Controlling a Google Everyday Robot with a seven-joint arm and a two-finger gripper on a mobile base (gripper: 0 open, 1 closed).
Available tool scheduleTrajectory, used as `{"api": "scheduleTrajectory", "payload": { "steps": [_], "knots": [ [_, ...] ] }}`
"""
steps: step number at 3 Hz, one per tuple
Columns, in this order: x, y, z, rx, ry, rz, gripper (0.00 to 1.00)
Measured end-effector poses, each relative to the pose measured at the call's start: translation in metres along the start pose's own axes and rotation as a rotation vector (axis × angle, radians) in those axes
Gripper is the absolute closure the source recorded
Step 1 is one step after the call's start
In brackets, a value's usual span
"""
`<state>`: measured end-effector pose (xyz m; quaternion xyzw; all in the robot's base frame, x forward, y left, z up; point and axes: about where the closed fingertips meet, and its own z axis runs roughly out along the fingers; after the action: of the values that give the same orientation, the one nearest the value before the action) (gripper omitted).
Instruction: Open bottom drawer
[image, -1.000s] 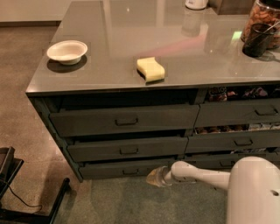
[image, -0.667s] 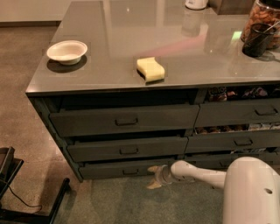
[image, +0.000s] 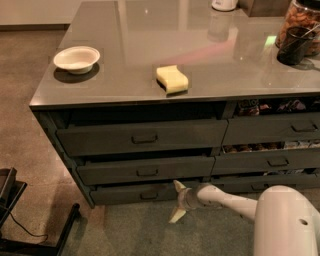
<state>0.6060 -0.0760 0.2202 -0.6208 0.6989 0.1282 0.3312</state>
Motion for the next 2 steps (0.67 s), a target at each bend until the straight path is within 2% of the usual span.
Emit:
{"api": "scheduleTrajectory", "payload": {
  "steps": [2],
  "knots": [
    [0.001,-0.0097,0.0208,-0.003,-0.035,0.006,0.0]
  ]
}}
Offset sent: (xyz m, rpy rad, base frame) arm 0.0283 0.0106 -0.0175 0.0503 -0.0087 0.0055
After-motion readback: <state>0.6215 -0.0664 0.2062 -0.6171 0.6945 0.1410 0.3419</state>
